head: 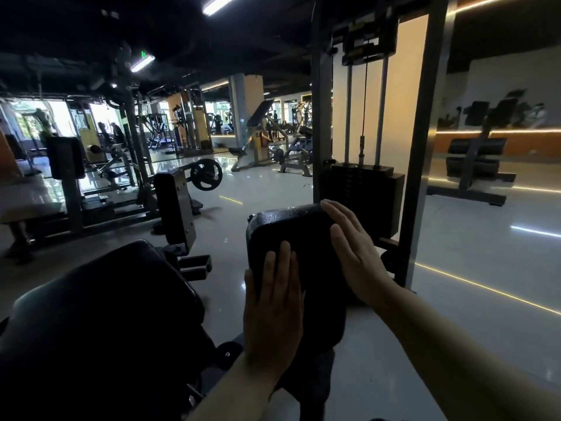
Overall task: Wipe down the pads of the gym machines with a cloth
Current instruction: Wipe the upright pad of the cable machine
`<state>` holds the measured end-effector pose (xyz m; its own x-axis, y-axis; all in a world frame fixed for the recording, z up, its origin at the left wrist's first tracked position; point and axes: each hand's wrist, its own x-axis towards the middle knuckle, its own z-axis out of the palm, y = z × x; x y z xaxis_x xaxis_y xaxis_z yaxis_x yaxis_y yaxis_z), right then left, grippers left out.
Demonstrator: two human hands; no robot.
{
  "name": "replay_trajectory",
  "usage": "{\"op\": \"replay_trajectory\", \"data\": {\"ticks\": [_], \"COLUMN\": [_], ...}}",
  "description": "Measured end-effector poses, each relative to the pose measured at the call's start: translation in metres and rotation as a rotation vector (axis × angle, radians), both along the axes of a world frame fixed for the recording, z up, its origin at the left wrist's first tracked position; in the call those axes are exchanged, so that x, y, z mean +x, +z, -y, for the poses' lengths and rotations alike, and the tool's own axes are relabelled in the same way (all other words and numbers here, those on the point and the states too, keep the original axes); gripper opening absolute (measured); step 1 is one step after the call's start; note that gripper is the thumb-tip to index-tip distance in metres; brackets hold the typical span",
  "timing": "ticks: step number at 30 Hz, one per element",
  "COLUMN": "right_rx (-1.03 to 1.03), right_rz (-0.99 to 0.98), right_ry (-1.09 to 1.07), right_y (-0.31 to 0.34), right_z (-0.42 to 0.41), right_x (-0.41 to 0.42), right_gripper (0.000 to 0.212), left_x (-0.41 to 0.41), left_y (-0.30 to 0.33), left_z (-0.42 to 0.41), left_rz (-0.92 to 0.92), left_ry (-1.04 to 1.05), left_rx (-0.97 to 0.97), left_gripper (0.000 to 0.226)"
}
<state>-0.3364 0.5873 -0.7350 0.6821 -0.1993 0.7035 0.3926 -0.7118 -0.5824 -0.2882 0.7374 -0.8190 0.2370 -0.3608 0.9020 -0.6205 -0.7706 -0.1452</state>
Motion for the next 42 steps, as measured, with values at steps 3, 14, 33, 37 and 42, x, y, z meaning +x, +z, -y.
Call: {"op": "replay_trajectory", "data": {"ticks": [3,14,33,37,42], "right_rx": [0.089,-0.203,-0.372,-0.558,-0.406], "right_rz": [0.030,0.005,0.176,0.190,0.280], "right_ry": [-0.005,-0.183,-0.590,-0.726,-0.783], "right_y": [0.001,-0.010,-0.038,-0.031,-0.022], "right_z": [-0.009,-0.005,-0.072,-0.045,-0.027], "right_x": [-0.001,-0.019,0.002,0.019,0.025], "right_gripper": [0.054,0.056,0.062,0.062,0.062], "left_x": [0.008,0.007,-0.005,0.000,0.007], "left_y": [0.007,0.044,0.096,0.094,0.088], "left_z": [-0.008,0.010,-0.002,0.010,0.021], "left_rz": [0.073,-0.019,-0.436,-0.372,-0.239], "left_ry": [0.002,-0.089,-0.792,-0.668,-0.473], "left_rx": [0.059,0.036,-0.301,-0.220,-0.137], "left_gripper": [0.056,0.055,0.051,0.051,0.054]}}
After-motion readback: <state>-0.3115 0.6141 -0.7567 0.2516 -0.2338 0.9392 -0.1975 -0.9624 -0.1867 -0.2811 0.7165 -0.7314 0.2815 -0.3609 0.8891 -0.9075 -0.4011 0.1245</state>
